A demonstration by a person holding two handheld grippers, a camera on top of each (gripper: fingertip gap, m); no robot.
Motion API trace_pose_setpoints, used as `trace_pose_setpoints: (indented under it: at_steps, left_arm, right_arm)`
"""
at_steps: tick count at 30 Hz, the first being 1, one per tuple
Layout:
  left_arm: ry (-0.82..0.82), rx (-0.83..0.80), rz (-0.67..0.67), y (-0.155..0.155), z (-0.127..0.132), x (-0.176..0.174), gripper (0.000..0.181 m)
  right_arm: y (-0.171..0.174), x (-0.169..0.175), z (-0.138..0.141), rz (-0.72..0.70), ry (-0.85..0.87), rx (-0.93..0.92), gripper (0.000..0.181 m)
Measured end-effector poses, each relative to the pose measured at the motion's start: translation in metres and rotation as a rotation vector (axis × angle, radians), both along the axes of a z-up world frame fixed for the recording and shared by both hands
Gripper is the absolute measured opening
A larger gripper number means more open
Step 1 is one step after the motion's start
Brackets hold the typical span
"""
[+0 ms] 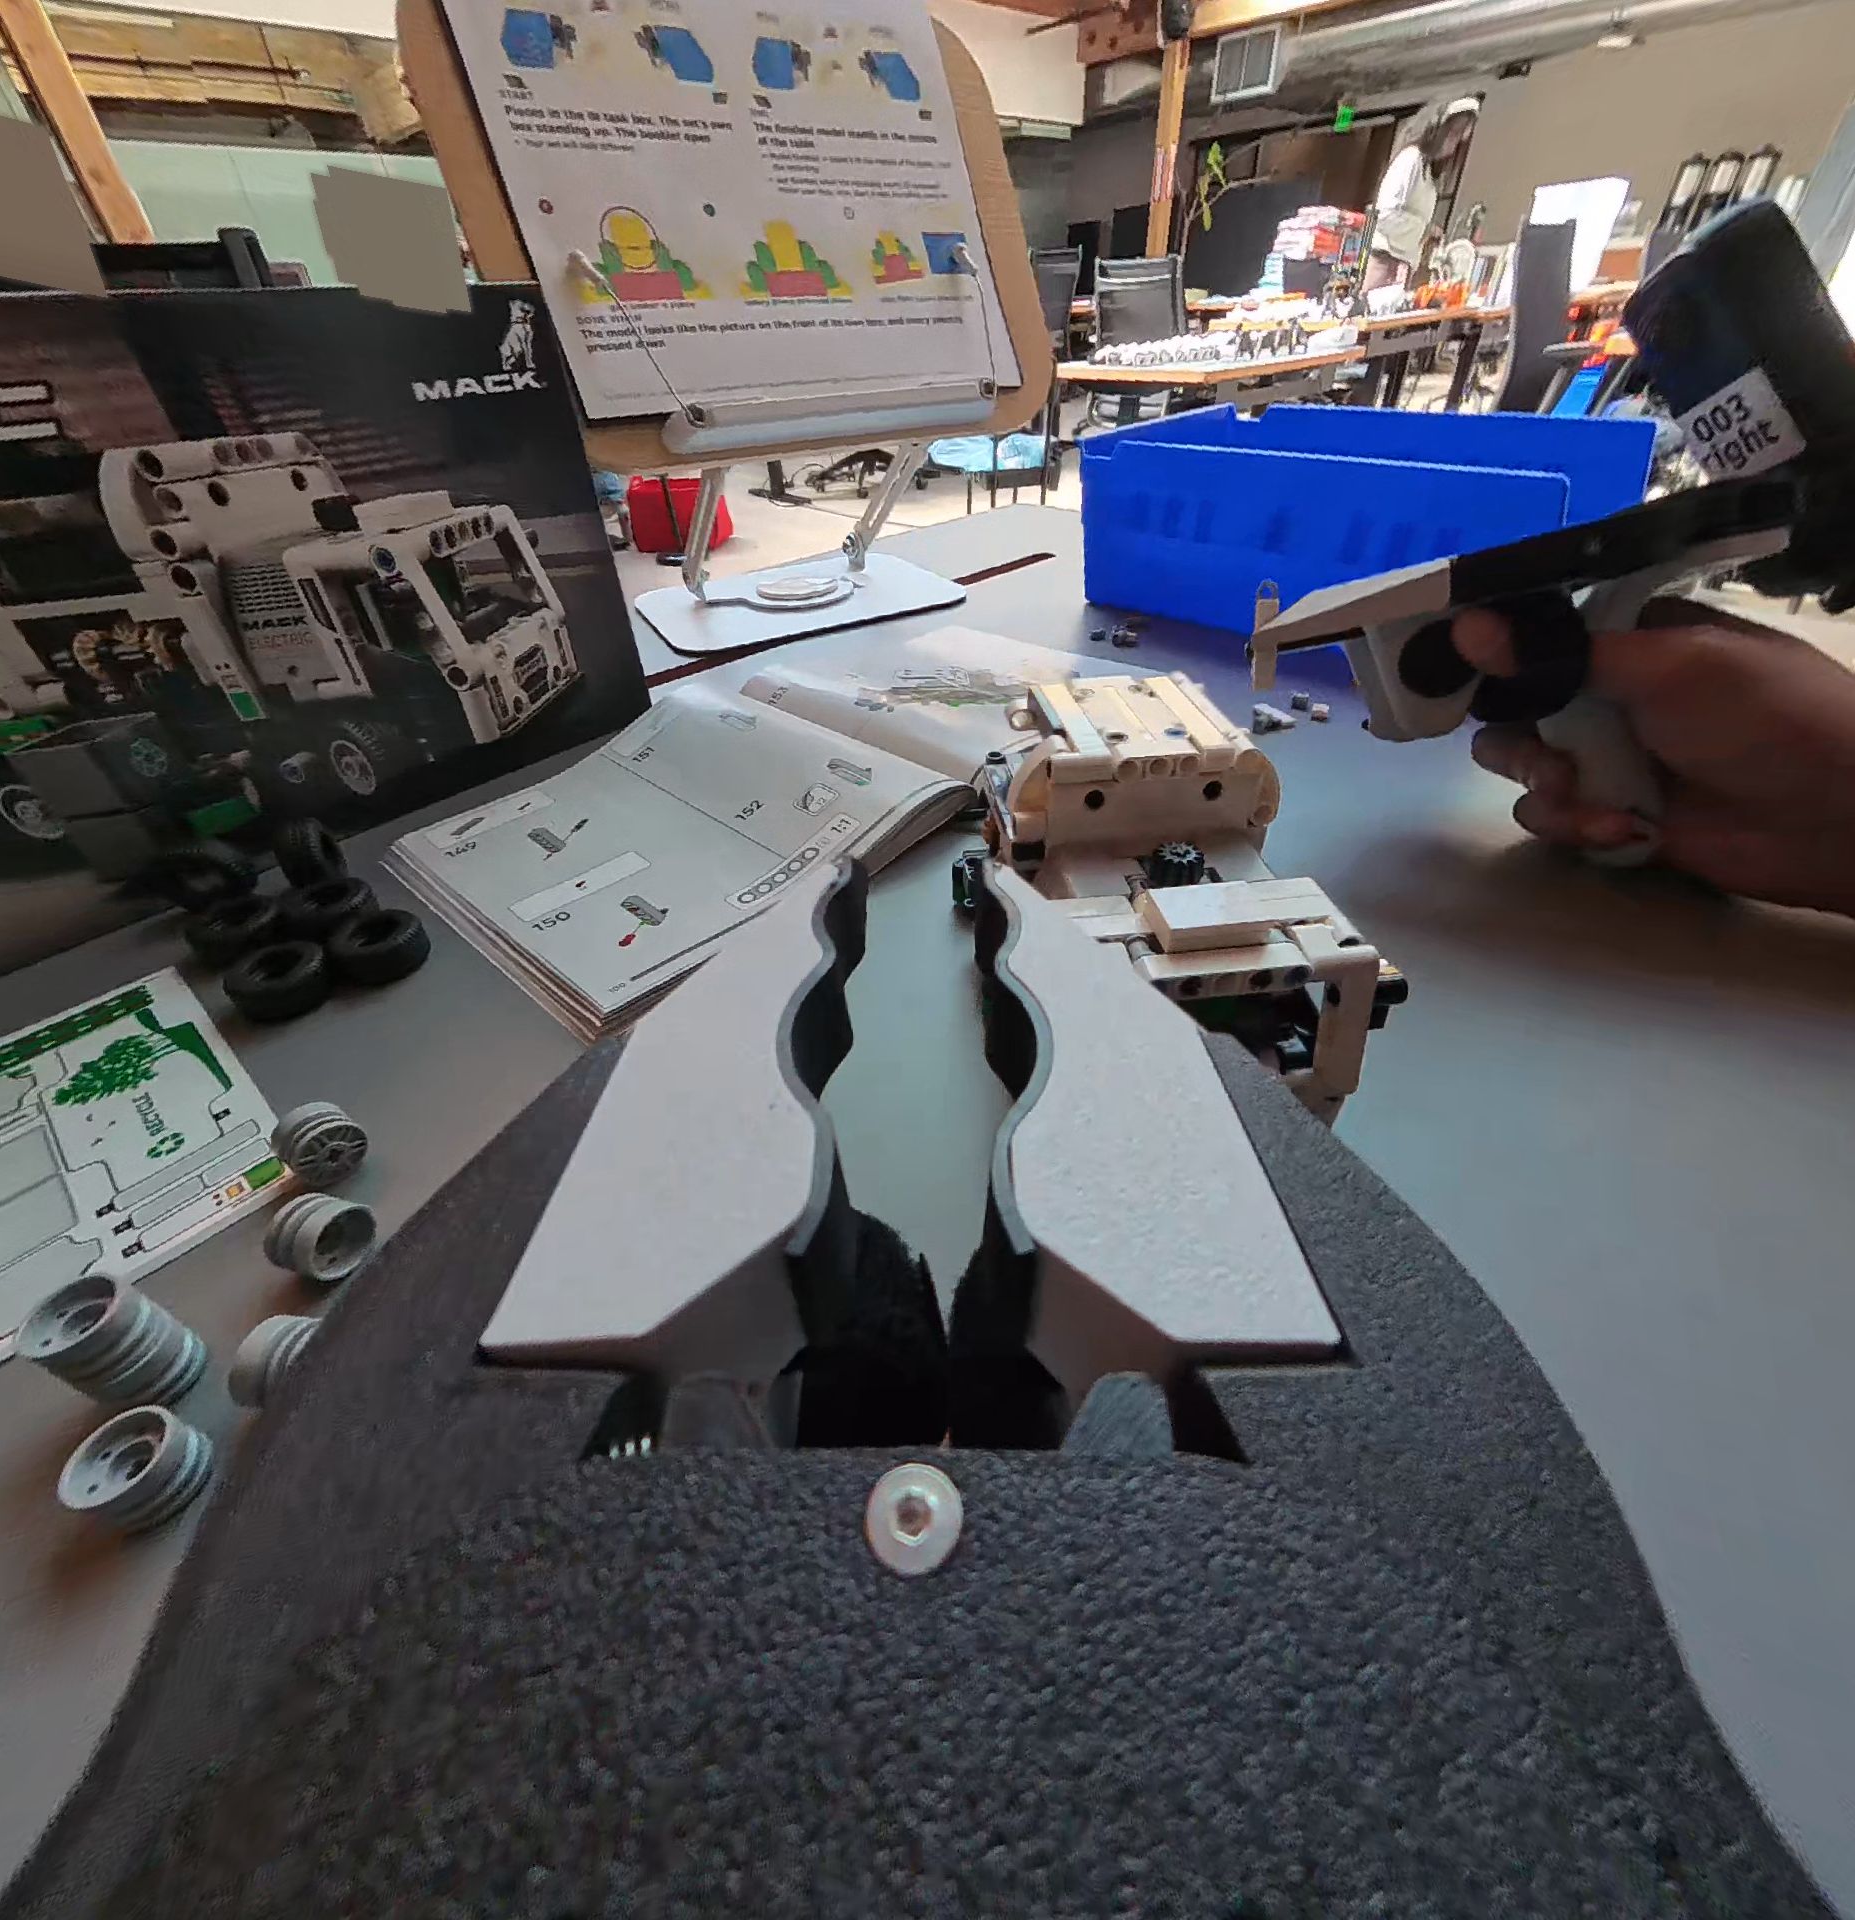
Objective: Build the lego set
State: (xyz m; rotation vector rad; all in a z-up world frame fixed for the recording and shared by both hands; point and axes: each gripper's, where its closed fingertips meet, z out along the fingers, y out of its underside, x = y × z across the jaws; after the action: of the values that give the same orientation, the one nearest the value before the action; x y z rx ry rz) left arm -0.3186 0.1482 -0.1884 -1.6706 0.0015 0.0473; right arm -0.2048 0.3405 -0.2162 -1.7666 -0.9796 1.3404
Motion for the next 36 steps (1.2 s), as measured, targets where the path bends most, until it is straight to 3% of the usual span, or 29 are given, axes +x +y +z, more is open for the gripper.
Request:
trace_pose_setpoints:
  at_steps: [7, 10, 12, 16, 20, 23, 26, 32, 36]
  left_arm:
    - [0.018, -0.041, -0.018, 0.004, -0.006, 0.004, 0.019]
    - [-0.005, -0.031, 0.003, 0.003, -0.004, -0.001, 0.02]
    - [-0.002, -0.059, 0.054, 0.002, -0.007, -0.012, 0.02]
    - [0.167, -0.396, 0.346, -0.016, -0.023, -0.09, 0.028]
    - [0.009, -0.635, 0.398, -0.024, -0.02, -0.157, 0.066]
    - [-0.171, -0.745, 0.371, -0.014, -0.026, -0.197, 0.08]
    - [-0.314, -0.901, 0.384, -0.006, -0.049, -0.225, 0.095]
    - [-0.28, -1.144, 0.514, -0.009, -0.095, -0.25, 0.129]
    - [-0.385, -1.137, 0.563, -0.004, -0.105, -0.249, 0.135]
  right_arm:
    - [-0.017, 0.005, 0.002, 0.085, -0.049, -0.038, 0.01]
    - [-0.06, 0.025, -0.009, 0.338, -0.386, 0.03, 0.011]
    - [-0.06, 0.048, -0.024, 0.362, -0.637, 0.221, 0.011]
    - [-0.072, 0.074, -0.039, 0.477, -0.869, 0.33, 0.011]
    - [-0.07, 0.095, -0.061, 0.57, -1.029, 0.366, 0.01]
    - [-0.067, 0.098, -0.069, 0.598, -1.066, 0.363, 0.01]
    - [-0.067, 0.094, -0.07, 0.625, -1.049, 0.384, 0.01]
    - [-0.069, 0.086, -0.068, 0.665, -0.966, 0.404, 0.019]
    - [-0.067, 0.08, -0.051, 0.661, -0.82, 0.395, 0.026]
